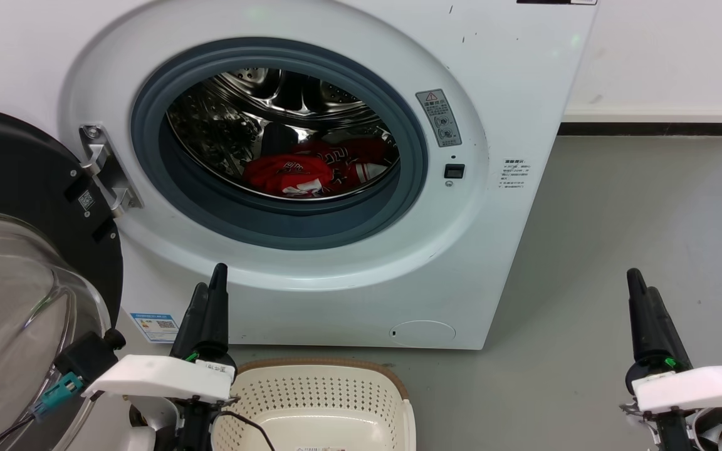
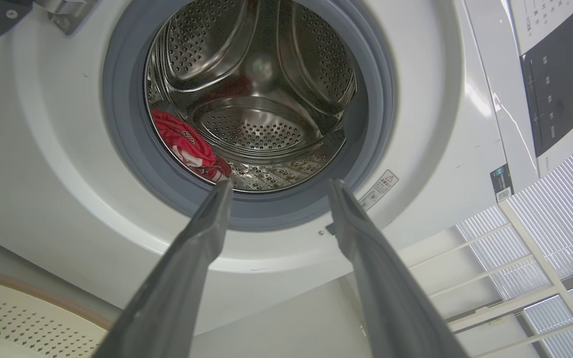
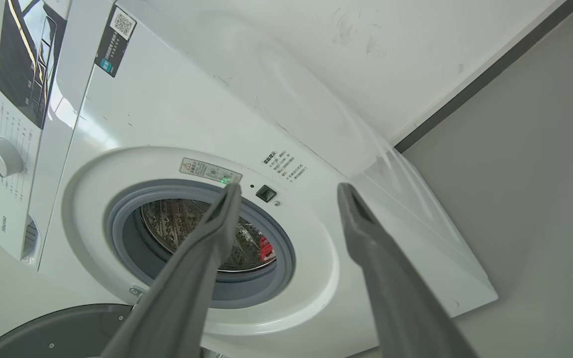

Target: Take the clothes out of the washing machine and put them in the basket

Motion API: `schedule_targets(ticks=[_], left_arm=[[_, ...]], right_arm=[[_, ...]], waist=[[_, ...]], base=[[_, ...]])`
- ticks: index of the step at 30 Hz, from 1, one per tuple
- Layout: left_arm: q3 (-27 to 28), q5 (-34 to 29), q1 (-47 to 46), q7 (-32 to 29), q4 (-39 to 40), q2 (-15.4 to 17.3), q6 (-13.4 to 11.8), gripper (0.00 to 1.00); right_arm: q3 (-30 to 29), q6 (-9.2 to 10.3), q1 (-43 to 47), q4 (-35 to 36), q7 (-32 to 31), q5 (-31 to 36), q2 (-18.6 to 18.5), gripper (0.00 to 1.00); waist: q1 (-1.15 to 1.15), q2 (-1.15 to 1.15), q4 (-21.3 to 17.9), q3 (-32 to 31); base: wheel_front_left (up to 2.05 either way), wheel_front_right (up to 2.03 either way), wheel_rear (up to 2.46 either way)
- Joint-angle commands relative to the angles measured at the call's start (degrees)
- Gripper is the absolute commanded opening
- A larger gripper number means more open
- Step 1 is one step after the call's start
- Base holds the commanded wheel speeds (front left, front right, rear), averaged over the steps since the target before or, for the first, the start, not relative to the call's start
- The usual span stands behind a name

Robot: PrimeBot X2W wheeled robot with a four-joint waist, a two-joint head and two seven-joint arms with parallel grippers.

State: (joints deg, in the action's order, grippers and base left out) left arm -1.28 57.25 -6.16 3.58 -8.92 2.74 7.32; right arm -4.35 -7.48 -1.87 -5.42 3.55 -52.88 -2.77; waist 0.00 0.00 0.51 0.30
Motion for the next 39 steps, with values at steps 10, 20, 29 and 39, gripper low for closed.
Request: schedule_targets(ticks=[10, 20, 29, 39], left_arm=[[-1.16, -11.06, -1.40, 2.16, 0.83, 0.16, -0.33, 1.00], [-2.24, -20.33, -1.56, 3.84, 0.32, 0.17, -0.84, 1.00], [-2.95, -27.85, -2.22, 5.28, -0.91, 0.18, -1.29, 1.00], [-3.43, -34.51, -2.66, 6.67, -1.87, 0.18, -1.65, 1.00]], right_arm=[[0.20, -0.02, 1.21, 1.97, 2.20, 13.85, -0.19, 1.00], [0.16, -0.02, 2.13, 2.72, 3.84, 23.41, -0.19, 1.00], [-0.26, -0.02, 2.43, 1.58, 5.27, 30.36, -0.19, 1.00], [-0.79, -0.02, 2.87, 1.04, 6.19, 36.78, -0.18, 1.00]], waist=[[0.00, 0.00, 0.29, -0.14], [0.00, 0.00, 0.40, -0.38], [0.00, 0.00, 0.53, -0.31], [0.00, 0.00, 0.72, -0.35]], base=[[0.00, 0.00, 0.00], [0.00, 0.00, 0.00], [0.00, 0.00, 0.00], [0.00, 0.00, 0.00]])
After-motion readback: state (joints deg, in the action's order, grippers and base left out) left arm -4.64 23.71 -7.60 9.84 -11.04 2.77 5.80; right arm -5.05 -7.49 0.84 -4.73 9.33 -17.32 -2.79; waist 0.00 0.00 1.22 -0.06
